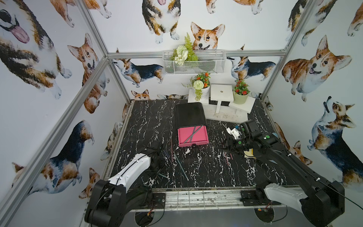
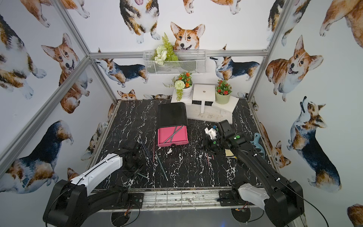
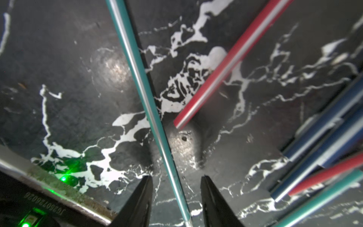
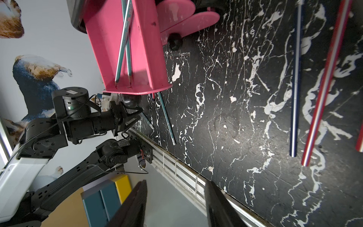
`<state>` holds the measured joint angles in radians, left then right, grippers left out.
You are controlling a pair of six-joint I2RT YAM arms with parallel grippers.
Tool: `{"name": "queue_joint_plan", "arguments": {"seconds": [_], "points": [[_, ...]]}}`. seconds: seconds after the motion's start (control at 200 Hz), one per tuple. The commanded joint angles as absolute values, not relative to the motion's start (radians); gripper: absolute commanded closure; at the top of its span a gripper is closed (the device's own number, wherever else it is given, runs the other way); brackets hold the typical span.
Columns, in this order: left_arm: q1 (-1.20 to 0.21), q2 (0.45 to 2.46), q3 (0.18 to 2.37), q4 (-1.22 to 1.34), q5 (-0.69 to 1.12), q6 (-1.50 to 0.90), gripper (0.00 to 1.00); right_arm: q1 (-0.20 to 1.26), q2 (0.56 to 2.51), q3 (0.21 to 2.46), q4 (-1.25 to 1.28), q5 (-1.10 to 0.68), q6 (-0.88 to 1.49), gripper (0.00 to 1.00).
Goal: Please place the pencils in the drawer according to their color
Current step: Pick up the pencil from the center of the board.
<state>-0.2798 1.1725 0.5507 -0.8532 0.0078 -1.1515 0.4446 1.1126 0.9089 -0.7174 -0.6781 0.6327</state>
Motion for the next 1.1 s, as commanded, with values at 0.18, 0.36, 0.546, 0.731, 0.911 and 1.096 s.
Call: {"name": "queue_joint_plan", "arguments": {"seconds": [0.18,0.36,0.546,0.731,0.911,1.096], "points": [[-0.258,1.227,0.511,-0.815,0.014,-1.146,0.74,0.443,1.147,0.908,-0.696,-0.689,0.624,0.49],[-0.255,1.21,0.506,-0.823,0.014,-1.17,1.0,0.433,1.141,0.919,-0.705,-0.675,0.622,0.49],[-0.252,1.152,0.53,-0.863,-0.01,-1.173,1.0,0.422,1.138,0.917,-0.703,-0.663,0.627,0.49],[-0.252,1.066,0.637,-0.924,-0.094,-1.123,1.0,0.416,1.14,0.919,-0.697,-0.647,0.635,0.49],[-0.252,1.063,0.748,-0.941,-0.122,-1.009,1.0,0.41,1.133,0.922,-0.693,-0.618,0.649,0.5],[-0.252,1.087,0.918,-0.945,-0.111,-0.747,1.0,0.4,1.105,0.907,-0.694,-0.572,0.669,0.5]]}}
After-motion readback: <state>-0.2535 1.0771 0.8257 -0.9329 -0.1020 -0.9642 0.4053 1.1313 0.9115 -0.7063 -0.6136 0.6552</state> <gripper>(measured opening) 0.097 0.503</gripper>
